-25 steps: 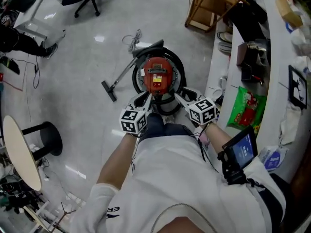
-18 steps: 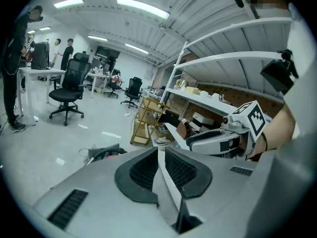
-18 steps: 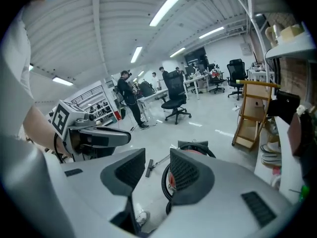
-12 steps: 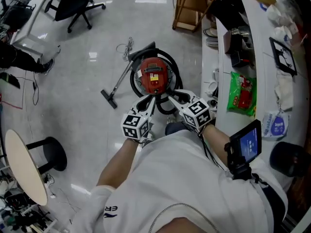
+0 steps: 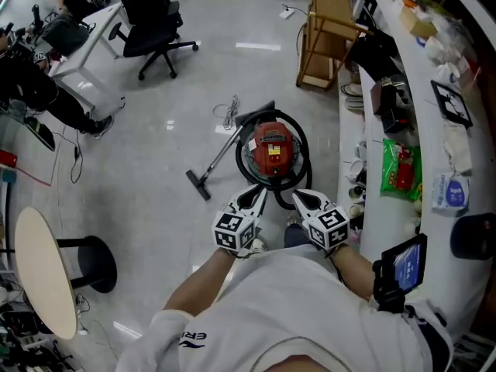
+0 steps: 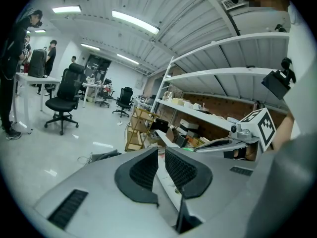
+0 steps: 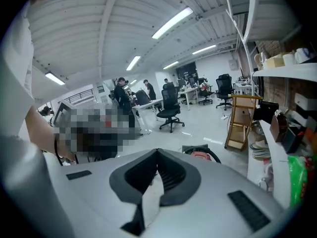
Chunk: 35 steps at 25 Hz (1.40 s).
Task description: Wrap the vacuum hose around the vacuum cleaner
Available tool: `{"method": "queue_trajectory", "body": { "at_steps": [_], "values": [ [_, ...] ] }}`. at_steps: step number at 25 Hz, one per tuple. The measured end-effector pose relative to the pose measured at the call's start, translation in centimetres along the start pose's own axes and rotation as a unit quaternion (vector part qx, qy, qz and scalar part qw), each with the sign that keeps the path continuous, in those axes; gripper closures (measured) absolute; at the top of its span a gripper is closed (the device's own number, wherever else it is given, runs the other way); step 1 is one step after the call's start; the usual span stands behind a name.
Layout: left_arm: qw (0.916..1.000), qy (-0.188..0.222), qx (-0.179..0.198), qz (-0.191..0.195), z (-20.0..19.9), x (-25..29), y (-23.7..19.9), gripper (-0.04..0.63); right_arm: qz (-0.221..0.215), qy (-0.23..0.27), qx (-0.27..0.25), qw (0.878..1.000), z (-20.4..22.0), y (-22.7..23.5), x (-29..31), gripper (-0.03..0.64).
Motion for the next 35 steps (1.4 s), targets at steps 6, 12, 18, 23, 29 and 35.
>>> {"method": "queue_trajectory", "body": {
  "at_steps": [6,12,18,23,29,35],
  "values": [
    [0.9998,0.005,0.012,0.014,0.7,-2.9,1.1,0.549,0.007,0.019,0.003,1.000,0.8,-3.1,-1.2,0.614],
    [0.9998,0.006,0.018,0.011,0.5,-3.3,2.0,0.549,0.006,0.025,-0.011,1.000,0.3,-3.0,-2.2,0.614],
    [0.9993,0.008,0.033,0.017,-0.2,-1.8,3.6,0.549,0.010,0.030,-0.015,0.999,-0.3,-1.6,-3.4,0.614],
    [0.9993,0.006,0.031,0.020,0.1,-1.4,4.3,0.549,0.012,0.031,-0.013,0.999,0.1,-1.1,-3.8,0.614],
    [0.9995,0.001,0.028,0.018,1.2,-1.4,4.6,0.549,0.013,0.028,-0.007,0.999,1.0,-0.9,-3.9,0.614],
    [0.9996,0.000,0.024,0.018,2.0,-1.1,4.7,0.549,0.017,0.027,-0.005,0.999,1.6,-0.4,-4.0,0.614]
  ]
}}
Point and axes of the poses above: the fingertips, and each gripper's own axes: x forward along the fingers, y to its right, z out of its underside, the point moved 2 cm from there along -x, backward along the fingers, and after that the axes turned 3 degrees about x, right-handed, at the moved point
